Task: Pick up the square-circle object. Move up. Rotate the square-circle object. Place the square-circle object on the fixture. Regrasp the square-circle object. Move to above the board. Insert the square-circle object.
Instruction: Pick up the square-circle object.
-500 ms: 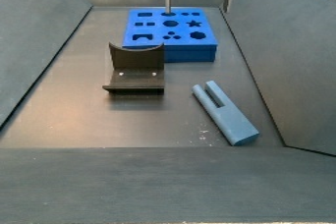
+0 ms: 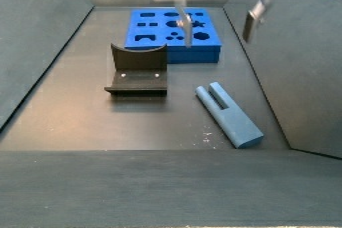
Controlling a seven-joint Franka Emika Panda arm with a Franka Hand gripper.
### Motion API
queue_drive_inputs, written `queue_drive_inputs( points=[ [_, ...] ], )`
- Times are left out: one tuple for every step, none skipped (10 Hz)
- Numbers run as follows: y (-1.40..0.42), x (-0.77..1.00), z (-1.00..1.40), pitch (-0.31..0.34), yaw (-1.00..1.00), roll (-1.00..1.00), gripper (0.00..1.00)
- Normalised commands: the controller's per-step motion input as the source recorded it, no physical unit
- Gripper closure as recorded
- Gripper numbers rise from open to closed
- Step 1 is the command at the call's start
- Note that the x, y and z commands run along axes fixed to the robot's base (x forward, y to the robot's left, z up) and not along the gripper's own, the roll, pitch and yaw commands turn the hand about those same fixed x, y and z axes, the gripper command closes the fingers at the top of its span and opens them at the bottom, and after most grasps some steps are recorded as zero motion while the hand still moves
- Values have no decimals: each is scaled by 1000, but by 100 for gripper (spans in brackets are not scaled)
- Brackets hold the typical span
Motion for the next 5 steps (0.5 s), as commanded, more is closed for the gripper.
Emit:
queue_drive_inputs(
  points=[
    [186, -214, -986, -144, 820, 71, 0],
    [151, -249, -986, -130, 826, 60, 0],
    [123, -309, -1000, -3, 703, 0, 0],
    [0, -3, -1000, 0, 197, -17, 0],
    [0, 0, -963, -66, -71, -87, 0]
  ],
)
